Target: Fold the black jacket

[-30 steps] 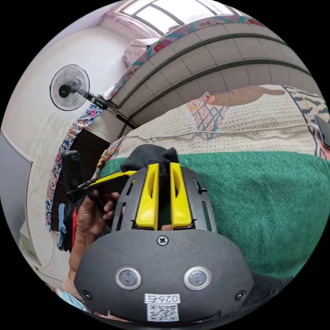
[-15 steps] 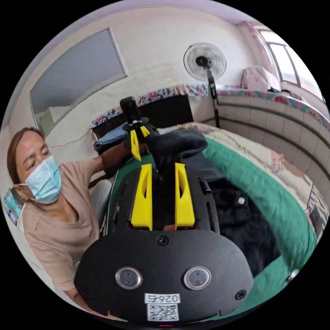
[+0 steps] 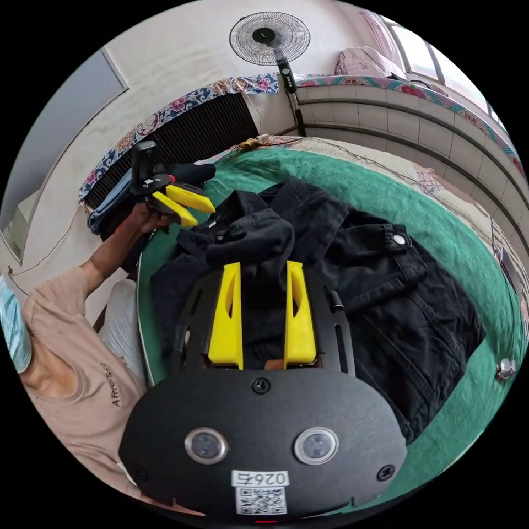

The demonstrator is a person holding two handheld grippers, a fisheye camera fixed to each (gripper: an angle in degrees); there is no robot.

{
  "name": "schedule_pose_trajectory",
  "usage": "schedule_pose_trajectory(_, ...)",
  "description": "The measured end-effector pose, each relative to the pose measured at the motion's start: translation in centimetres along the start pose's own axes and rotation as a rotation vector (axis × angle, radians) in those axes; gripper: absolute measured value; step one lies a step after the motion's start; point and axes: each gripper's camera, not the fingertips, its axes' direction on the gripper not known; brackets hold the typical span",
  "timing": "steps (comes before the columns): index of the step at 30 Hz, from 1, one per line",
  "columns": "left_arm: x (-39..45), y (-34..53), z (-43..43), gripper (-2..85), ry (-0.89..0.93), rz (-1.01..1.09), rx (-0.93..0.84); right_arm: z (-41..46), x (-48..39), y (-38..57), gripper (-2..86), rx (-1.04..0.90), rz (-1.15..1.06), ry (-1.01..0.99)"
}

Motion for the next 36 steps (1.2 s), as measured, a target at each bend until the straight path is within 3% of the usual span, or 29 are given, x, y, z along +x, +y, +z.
schedule_pose_trajectory(2, -2.0, -0.3, 1.7, 20.9, 0.130, -0.079, -0.003, 2.9, 0.6, -1.7, 11.9, -0.041, 0.013, 0.053)
schedule_pose_trajectory(4, -2.2, -0.6, 2.6, 9.3, 0.331, -0.093, 0.031, 6.4, 1.3, -3.1, 2.6, -0.207, 0.015, 0.031)
schedule_pose_trajectory(7, 1.4, 0.3, -0.3, 7.8, 0.407, 0.072, 0.146, 2.8, -1.3, -1.5, -1.0, -0.057, -0.154, 0.020)
schedule_pose_trajectory(10, 4.0, 3.2, -3.6, 12.7, 0.312, 0.144, 0.178, -2.6, -5.1, 2.9, -1.1, -0.040, -0.409, -0.066)
schedule_pose_trajectory(12, 4.4, 5.1, -4.8, 16.6, 0.163, 0.084, 0.192, -4.8, -6.5, 6.0, -0.9, -0.068, -0.451, 0.045)
schedule_pose_trajectory(15, 4.1, 7.0, -5.1, 19.5, 0.001, -0.019, 0.164, -7.6, -7.2, 9.8, -1.0, 0.018, -0.392, 0.200)
schedule_pose_trajectory(17, 3.7, 7.5, -4.4, 19.9, -0.012, -0.072, 0.163, -8.5, -6.9, 10.7, -0.8, 0.100, -0.308, 0.189)
schedule_pose_trajectory(22, 3.7, 7.4, -1.5, 19.0, 0.084, -0.077, 0.212, -4.4, -3.6, 8.9, 7.6, 0.111, -0.016, 0.089)
schedule_pose_trajectory(25, 4.1, 6.2, -0.2, 19.8, -0.010, -0.058, 0.174, -1.2, -0.5, 7.8, 11.4, 0.079, 0.148, 0.008)
schedule_pose_trajectory(28, 3.6, 5.0, 2.7, 20.6, -0.075, -0.062, -0.016, 1.7, 2.4, 7.8, 10.3, -0.010, 0.230, -0.111)
schedule_pose_trajectory(32, 4.6, 4.9, 2.2, 14.9, -0.099, 0.034, -0.106, 1.3, 4.2, 8.7, 5.8, 0.020, 0.213, -0.203)
schedule_pose_trajectory(36, 6.4, 5.9, -0.3, 9.2, 0.193, 0.246, -0.145, -3.2, 5.0, 9.2, 0.6, 0.200, -0.059, -0.604)
